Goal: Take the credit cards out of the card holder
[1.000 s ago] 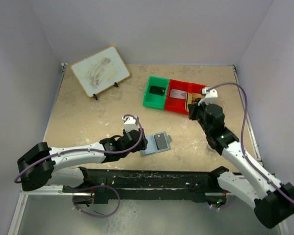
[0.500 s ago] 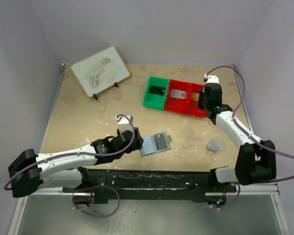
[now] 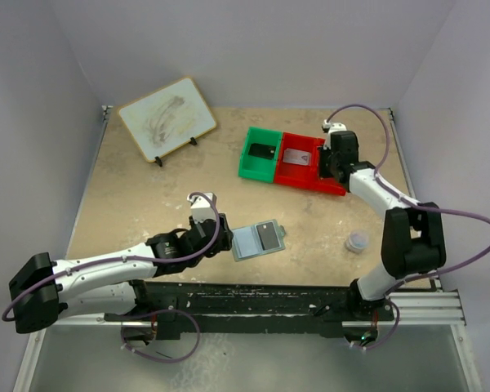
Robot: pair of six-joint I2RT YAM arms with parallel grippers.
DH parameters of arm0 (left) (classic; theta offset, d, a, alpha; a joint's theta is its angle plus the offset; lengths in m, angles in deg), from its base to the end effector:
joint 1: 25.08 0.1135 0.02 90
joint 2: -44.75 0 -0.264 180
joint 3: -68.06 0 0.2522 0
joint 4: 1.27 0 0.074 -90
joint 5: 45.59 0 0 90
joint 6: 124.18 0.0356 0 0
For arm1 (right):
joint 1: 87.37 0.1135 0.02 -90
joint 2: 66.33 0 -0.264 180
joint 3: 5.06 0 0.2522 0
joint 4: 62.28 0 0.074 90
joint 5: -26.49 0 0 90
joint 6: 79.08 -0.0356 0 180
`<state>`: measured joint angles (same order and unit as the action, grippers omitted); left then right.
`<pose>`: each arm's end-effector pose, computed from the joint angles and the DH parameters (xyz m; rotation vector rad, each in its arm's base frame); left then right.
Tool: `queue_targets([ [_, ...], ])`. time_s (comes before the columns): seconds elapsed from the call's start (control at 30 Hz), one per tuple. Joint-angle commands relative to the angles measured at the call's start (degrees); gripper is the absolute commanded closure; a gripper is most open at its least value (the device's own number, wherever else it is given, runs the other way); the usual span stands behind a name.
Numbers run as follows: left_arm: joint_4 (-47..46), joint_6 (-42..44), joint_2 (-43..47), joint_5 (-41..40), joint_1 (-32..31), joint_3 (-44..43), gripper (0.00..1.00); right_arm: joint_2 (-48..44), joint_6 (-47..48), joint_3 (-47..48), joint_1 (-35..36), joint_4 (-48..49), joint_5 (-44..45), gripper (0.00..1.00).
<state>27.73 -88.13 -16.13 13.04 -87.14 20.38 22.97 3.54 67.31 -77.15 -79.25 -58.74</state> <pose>0.1168 -0.1807 0.2164 -0.1180 2.2239 -0.5018 0.3439 0.0590 0.2430 -0.0056 2.1614 0.0872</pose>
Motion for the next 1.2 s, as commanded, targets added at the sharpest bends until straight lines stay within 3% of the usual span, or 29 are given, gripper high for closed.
queue_targets([
  [0.0, 0.4, 0.4, 1.4, -1.8, -0.1, 0.1, 0.50, 3.4, 3.8, 5.3, 0.1, 0.0, -1.5, 1.00],
  [0.23, 1.6, 0.6, 1.1, -2.5, 0.0, -0.8, 0.49, 7.3, 6.4, 8.4, 0.1, 1.5, -2.1, 1.00],
  [0.7, 2.4, 0.4, 1.4, -4.4, -0.1, -1.1, 0.49, 10.7, 8.7, 13.2, 1.4, 0.8, -13.3, 1.00],
  [0.8, 2.5, 0.3, 1.3, -4.5, -0.1, -1.1, 0.49, 11.4, 9.7, 14.7, 2.3, 0.6, -11.7, 1.00],
  [1.17, 5.5, 2.7, 1.1, -2.9, -0.1, -4.5, 0.49, 7.8, 35.1, 6.9, 2.0, 10.5, 0.8, 1.00],
])
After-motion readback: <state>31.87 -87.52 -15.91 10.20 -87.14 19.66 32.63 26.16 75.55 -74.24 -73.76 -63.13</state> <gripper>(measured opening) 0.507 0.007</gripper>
